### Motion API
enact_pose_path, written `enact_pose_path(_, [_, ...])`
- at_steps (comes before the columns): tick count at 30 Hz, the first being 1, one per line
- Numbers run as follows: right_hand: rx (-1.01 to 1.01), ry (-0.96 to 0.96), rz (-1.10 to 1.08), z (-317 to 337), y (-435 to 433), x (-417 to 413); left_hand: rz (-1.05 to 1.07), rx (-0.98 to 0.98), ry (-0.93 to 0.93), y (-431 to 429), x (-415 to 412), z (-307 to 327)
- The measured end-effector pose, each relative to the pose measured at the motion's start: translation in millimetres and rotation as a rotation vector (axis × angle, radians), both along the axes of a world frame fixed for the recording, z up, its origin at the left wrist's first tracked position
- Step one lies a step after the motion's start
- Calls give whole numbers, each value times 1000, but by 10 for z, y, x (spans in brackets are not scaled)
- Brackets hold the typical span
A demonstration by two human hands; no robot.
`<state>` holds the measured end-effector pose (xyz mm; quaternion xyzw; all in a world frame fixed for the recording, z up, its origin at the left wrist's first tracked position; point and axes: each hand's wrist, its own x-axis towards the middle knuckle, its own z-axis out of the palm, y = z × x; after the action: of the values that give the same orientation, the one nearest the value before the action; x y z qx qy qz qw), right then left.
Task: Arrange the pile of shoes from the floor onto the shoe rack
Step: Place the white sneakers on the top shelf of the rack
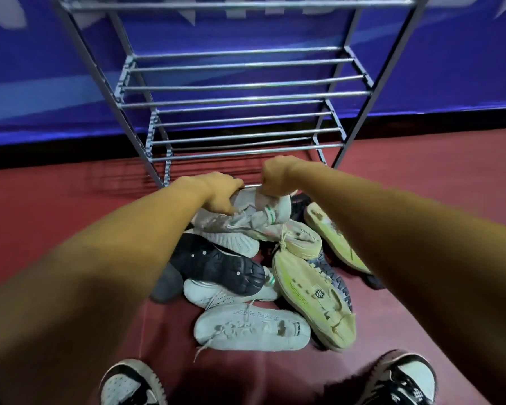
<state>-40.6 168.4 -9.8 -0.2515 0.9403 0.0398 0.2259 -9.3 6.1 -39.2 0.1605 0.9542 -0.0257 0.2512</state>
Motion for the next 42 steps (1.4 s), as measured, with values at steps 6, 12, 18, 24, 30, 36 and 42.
enact_pose_path(6, [-105,136,12,743,0,136,41,28,179,-35,130,721])
enact_pose_path(12, [-203,272,73,1048,-143,235,195,122,342,-258,331,936])
enact_pose_path(18, [-422,504,27,1262,-284,278,416,260,477,-585,374,1144])
enact_pose_path(24, [-661,535,-270,1239,-246,267,675,501,534,-716,458,1232])
enact_pose_path(30, [-697,163,-216,1087,-335,471,864,721,528,-737,610,1262])
enact_pose_path(36, [-640,-89,-147,938,-509,564,1059,1114,512,-775,570,1292])
enact_pose_path(42, [-769,97,-277,962,-677,438,1051,1267,545,-876,550,1425])
